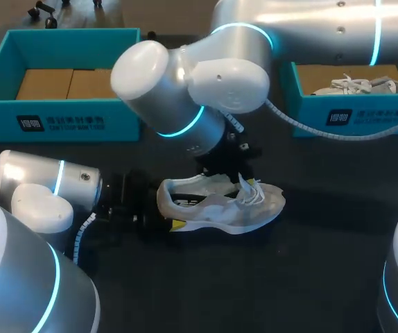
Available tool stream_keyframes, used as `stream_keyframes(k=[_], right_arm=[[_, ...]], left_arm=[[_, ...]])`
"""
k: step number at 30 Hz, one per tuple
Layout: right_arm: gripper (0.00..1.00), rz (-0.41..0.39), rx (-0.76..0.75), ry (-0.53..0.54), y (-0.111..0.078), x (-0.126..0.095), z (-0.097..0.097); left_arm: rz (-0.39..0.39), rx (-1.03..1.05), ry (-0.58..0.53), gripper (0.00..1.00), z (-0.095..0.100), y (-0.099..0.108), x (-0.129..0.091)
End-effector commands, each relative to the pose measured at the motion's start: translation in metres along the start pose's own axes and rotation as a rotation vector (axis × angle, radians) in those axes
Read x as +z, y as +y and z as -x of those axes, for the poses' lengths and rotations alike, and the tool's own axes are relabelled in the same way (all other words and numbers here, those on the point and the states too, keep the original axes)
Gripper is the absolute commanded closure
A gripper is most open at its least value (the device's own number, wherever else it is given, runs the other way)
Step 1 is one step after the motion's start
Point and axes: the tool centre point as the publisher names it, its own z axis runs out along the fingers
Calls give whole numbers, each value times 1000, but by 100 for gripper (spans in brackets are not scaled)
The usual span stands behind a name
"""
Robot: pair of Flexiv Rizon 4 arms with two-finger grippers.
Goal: Take the shoe out of the shoebox, open the shoe tongue, remove and reinsert the insole, then place the shoe into the shoebox
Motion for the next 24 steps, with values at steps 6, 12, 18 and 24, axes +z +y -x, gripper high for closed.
stream_keyframes(k=[6,12,18,24], right_arm=[[86,-16,386,16,-4,24,13],[50,-20,394,25,-4,37,17],[25,-23,408,18,-4,48,22],[17,-34,417,1,-5,58,29]], left_arm=[[6,0,-1,100,-1,0,0],[6,0,-1,100,-1,0,0],[6,0,-1,100,-1,0,0],[6,0,-1,100,-1,0,0]])
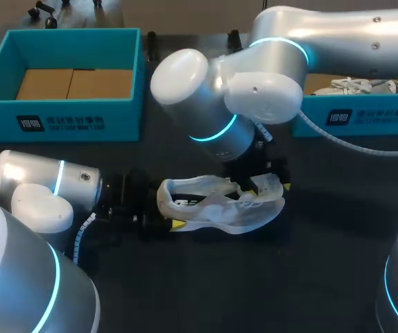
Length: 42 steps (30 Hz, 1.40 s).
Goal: Take the shoe out of the shoebox, open the shoe tongue, remove and reinsert the insole, then place the shoe into the shoebox
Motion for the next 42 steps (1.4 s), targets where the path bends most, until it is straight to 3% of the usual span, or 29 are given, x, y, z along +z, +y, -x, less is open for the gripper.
stream_keyframes(k=[1,4,5,10,14,26,36,42], right_arm=[[16,2,344,-1,-4,9,2],[11,-9,347,-2,-4,15,4],[0,-14,344,-2,-4,17,3],[0,-29,327,-14,-6,21,5],[0,-19,326,-28,-7,12,11],[0,88,231,23,0,-33,11],[0,176,115,-20,5,-82,4],[0,286,42,-25,8,-117,0]], left_arm=[[6,0,-1,100,-1,0,0],[6,0,-1,100,-1,0,0],[6,0,-1,100,-1,0,0],[6,0,-1,100,-1,0,0],[6,0,-1,100,-1,0,0],[6,0,-1,100,-1,0,0],[6,0,-1,100,-1,0,0],[6,0,-1,100,-1,0,0]])
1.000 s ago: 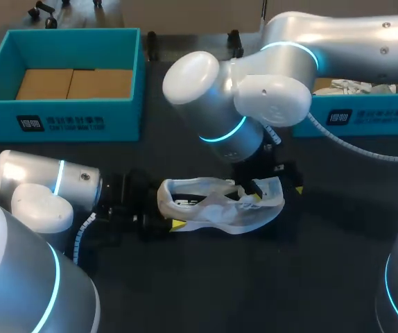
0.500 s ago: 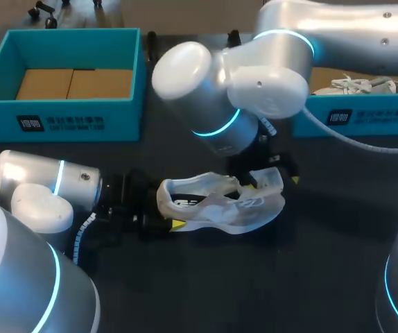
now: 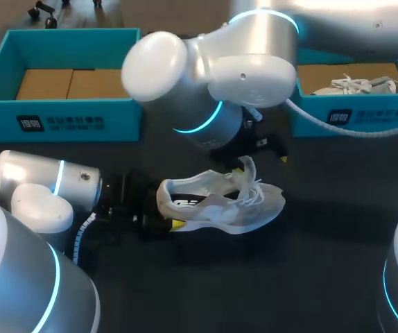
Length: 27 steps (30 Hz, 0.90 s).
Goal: Take the shoe out of the shoebox, open the shoe tongue, remove and reinsert the insole, then place the shoe into the shoebox
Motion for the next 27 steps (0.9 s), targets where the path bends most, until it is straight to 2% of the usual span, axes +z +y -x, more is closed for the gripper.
stream_keyframes(k=[1,4,9,13,15,17,19,21,23,26,27], right_arm=[[0,100,69,-18,-4,-34,-12],[0,160,-7,35,-1,-47,-20],[0,268,-215,124,1,-65,-35],[0,312,-376,124,0,-79,-44],[0,346,-454,158,0,-83,-49],[0,347,-514,175,-1,-87,-55],[16,339,-565,188,-1,-88,-60],[52,331,-617,203,-1,-89,-65],[62,335,-664,230,-2,-90,-70],[100,347,-726,269,-2,-92,-75],[100,358,-762,292,-2,-93,-76]], left_arm=[[6,0,-1,100,-1,0,0],[6,0,-1,100,-1,0,0],[6,0,-1,100,-1,0,0],[6,0,-1,100,-1,0,0],[6,0,-1,100,-1,0,0],[6,0,-1,100,-1,0,0],[6,0,-1,100,-1,0,0],[6,0,-1,100,-1,0,0],[6,0,-1,100,-1,0,0],[6,0,-1,100,-1,0,0],[6,0,-1,100,-1,0,0]])
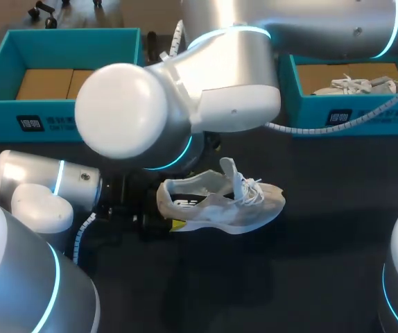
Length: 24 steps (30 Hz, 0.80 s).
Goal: Take the shoe out of the shoebox, open the shoe tongue, remove and reinsert the insole, then place the shoe into the shoebox
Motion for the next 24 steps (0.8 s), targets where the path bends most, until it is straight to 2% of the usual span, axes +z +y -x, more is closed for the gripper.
stream_keyframes(k=[1,3,6,13,24], right_arm=[[100,48,-151,123,1,6,5],[100,80,-202,167,2,5,5],[100,85,-294,216,4,4,3],[100,52,-467,280,8,7,-5],[100,52,-467,280,8,7,-5]], left_arm=[[6,0,-1,100,-1,0,0],[6,0,-1,100,-1,0,0],[6,0,-1,100,-1,0,0],[6,0,-1,100,-1,0,0],[6,0,-1,100,-1,0,0]])
